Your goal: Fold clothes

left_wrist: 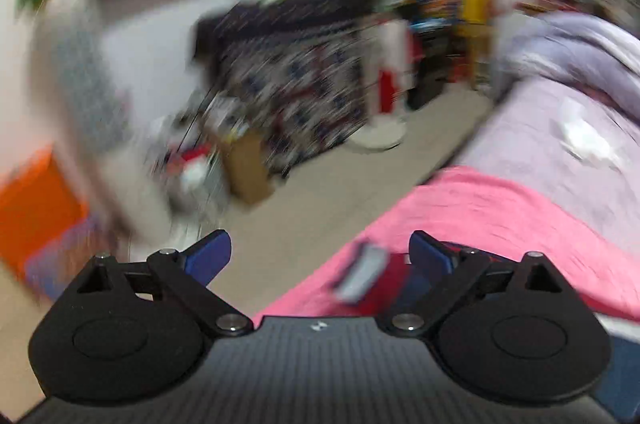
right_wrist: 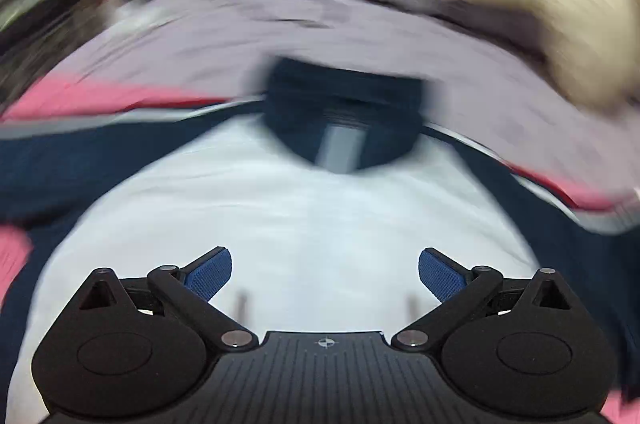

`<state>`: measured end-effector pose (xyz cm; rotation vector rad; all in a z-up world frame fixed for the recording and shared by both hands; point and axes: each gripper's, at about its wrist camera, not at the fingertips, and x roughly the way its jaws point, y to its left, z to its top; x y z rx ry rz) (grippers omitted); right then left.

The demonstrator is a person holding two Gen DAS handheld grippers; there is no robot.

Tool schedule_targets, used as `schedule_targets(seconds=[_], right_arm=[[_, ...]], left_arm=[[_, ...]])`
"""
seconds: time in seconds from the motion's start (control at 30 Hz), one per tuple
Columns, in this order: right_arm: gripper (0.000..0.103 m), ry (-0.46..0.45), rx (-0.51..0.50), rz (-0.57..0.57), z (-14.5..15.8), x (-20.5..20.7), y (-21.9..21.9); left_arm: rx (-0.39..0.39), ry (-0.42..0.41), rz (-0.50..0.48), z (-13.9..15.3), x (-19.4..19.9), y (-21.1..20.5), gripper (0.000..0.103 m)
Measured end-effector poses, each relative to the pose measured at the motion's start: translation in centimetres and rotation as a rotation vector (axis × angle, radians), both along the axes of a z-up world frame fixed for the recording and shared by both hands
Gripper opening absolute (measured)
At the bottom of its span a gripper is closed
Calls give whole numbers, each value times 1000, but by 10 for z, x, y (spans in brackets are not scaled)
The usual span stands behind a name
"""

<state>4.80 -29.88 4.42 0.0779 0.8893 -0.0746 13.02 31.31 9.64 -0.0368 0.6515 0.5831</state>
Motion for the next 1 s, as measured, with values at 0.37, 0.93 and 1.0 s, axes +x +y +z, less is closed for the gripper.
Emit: schedule_targets(seconds=[0.37,0.93,1.0], right_arm=[[90,196,-353,-469,-41,-16,-193],[71,262,-34,-675,-49,-63,-359],[34,274,-149,-624,-38,-59,-346]], left_arm=[[59,89,-787,-33,26,-249,100],[-106,272,-887,-108,79,-354,103],[-121,257,-885,-109,79,-352,103]])
